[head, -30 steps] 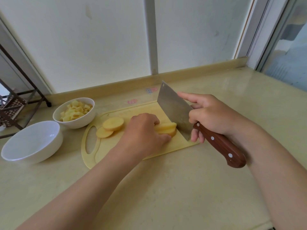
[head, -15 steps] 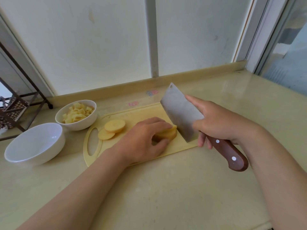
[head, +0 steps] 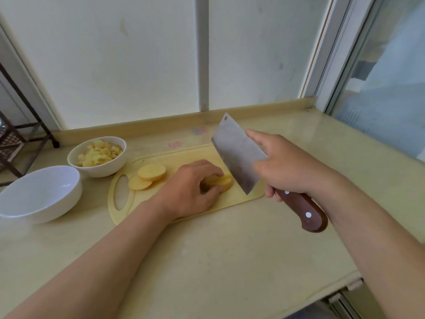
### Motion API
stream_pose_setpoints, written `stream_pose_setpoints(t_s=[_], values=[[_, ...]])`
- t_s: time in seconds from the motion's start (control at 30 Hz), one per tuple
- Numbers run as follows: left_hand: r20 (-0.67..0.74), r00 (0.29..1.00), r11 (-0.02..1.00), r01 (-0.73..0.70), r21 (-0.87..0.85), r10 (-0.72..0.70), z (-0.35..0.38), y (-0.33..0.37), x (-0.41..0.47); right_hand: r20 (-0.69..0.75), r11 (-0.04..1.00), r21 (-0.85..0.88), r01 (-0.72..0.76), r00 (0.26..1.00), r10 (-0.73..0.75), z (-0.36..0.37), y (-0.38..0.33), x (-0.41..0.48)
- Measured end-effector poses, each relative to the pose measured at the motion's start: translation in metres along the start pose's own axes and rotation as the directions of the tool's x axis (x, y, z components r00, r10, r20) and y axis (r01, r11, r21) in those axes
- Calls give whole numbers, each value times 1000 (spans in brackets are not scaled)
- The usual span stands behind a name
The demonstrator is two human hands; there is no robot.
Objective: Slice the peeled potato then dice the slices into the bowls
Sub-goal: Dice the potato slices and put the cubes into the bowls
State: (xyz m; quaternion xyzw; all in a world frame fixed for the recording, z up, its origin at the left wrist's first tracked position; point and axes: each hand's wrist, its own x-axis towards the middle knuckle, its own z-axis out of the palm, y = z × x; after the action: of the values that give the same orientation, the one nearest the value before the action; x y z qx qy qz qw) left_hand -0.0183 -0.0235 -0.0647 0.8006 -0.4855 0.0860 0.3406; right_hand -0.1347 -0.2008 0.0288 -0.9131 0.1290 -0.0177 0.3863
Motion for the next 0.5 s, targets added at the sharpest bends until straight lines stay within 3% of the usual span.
stream_pose_setpoints(t_s=[0.5], values=[[13, 1000, 1000, 17, 2, -17, -2, -3, 1, 95, 973, -230, -36, 994, 59, 7, -26, -17]])
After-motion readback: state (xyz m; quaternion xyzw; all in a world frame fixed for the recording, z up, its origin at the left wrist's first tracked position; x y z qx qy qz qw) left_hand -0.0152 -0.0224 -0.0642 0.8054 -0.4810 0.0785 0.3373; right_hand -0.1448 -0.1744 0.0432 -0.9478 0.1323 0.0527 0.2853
